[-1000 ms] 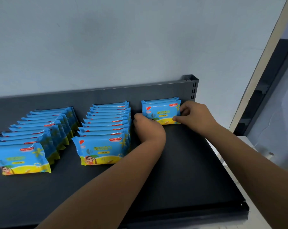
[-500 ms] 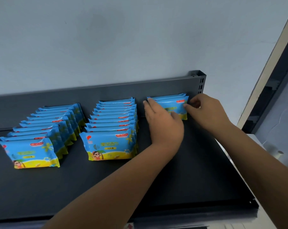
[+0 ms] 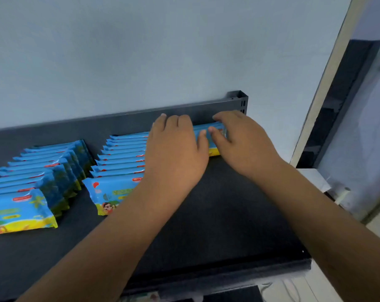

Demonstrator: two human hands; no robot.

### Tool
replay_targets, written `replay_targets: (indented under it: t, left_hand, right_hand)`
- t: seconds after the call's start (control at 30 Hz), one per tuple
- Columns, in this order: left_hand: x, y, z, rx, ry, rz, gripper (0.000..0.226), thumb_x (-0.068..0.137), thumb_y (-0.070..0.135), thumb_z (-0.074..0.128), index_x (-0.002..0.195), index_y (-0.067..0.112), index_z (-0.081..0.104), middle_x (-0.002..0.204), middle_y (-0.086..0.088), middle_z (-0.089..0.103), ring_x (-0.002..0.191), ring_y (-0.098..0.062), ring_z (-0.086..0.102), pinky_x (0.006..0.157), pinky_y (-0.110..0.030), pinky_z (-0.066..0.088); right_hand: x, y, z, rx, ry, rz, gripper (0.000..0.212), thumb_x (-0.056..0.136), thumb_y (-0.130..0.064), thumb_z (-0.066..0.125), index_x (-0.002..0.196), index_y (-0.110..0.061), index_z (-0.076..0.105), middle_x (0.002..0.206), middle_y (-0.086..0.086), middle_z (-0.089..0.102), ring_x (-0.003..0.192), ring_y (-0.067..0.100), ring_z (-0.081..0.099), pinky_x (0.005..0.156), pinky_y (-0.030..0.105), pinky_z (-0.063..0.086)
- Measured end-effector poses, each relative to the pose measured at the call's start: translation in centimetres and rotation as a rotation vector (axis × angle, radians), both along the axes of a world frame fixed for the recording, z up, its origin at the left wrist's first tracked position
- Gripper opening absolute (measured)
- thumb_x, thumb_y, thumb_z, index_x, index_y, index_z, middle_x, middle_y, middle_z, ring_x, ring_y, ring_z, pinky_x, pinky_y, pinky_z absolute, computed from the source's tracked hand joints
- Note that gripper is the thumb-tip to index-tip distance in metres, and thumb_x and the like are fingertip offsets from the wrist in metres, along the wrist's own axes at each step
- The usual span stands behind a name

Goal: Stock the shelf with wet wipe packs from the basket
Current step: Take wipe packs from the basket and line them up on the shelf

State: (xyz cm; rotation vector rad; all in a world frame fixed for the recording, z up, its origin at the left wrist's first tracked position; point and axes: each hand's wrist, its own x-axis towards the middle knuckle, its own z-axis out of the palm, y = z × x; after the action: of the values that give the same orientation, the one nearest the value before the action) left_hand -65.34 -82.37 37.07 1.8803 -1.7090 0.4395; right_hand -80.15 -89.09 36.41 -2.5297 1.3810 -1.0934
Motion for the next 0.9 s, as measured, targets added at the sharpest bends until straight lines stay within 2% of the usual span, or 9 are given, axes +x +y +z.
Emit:
replay_targets:
  t: [0.1, 0.23, 0.43, 0.57, 0.7, 0.9]
  left_hand:
    - [2.7, 2.6, 0.5, 0.007, -0.167, 0.057, 0.054, 0.100, 0.048, 0.039, 0.122, 0.005, 0.064, 0.121, -0.016, 0.068, 0.126, -0.040, 0.055, 0.111, -0.052, 0.040]
    - [7.1, 6.6, 0.3, -0.024, -0.240, 0.171, 0.055, 0.103, 0.049, 0.040, 0.118, 0.003, 0.067, 0.120, -0.019, 0.069, 0.123, -0.044, 0.057, 0.109, -0.057, 0.041]
    - [14.0, 14.7, -0.9, -0.016, -0.219, 0.318, 0.054, 0.103, 0.047, 0.042, 0.108, 0.000, 0.067, 0.108, -0.024, 0.069, 0.107, -0.046, 0.060, 0.101, -0.055, 0.045]
    - [19.2, 21.7, -2.0, -0.071, -0.174, 0.423, 0.047, 0.101, 0.040, 0.049, 0.105, -0.002, 0.068, 0.107, -0.025, 0.070, 0.102, -0.047, 0.062, 0.101, -0.053, 0.044]
    - [25.3, 30.1, -3.2, -0.089, -0.100, 0.567, 0.051, 0.099, 0.042, 0.049, 0.113, -0.003, 0.068, 0.115, -0.026, 0.069, 0.110, -0.047, 0.061, 0.102, -0.053, 0.042]
    - [34.5, 45.0, -4.4, 0.027, 0.001, 0.858, 0.059, 0.099, 0.053, 0.042, 0.122, 0.005, 0.067, 0.128, -0.021, 0.067, 0.124, -0.042, 0.057, 0.105, -0.053, 0.045]
  right_hand:
    - [1.9, 2.1, 1.1, -0.008, 0.014, 0.059, 0.039, 0.102, -0.041, 0.048, 0.132, -0.018, 0.059, 0.125, 0.002, 0.063, 0.114, 0.022, 0.058, 0.090, 0.036, 0.048]
    - [6.0, 5.6, 2.1, -0.007, 0.045, 0.184, 0.036, 0.103, -0.045, 0.045, 0.123, -0.019, 0.060, 0.115, 0.000, 0.062, 0.105, 0.021, 0.057, 0.087, 0.039, 0.049]
    - [14.1, 11.9, 1.9, 0.038, 0.007, 0.389, 0.036, 0.102, -0.046, 0.046, 0.121, -0.019, 0.060, 0.116, 0.000, 0.061, 0.110, 0.022, 0.056, 0.089, 0.042, 0.049]
    - [20.6, 17.4, 1.3, 0.058, 0.005, 0.498, 0.036, 0.101, -0.047, 0.048, 0.119, -0.018, 0.060, 0.116, 0.001, 0.062, 0.111, 0.025, 0.056, 0.090, 0.044, 0.049]
    - [28.4, 24.2, 0.8, 0.034, 0.005, 0.625, 0.037, 0.101, -0.047, 0.048, 0.118, -0.018, 0.060, 0.116, 0.003, 0.063, 0.112, 0.027, 0.057, 0.088, 0.046, 0.050]
    - [40.3, 35.8, -0.7, 0.059, 0.011, 0.830, 0.037, 0.102, -0.044, 0.048, 0.119, -0.014, 0.061, 0.119, 0.004, 0.064, 0.112, 0.027, 0.056, 0.089, 0.045, 0.048]
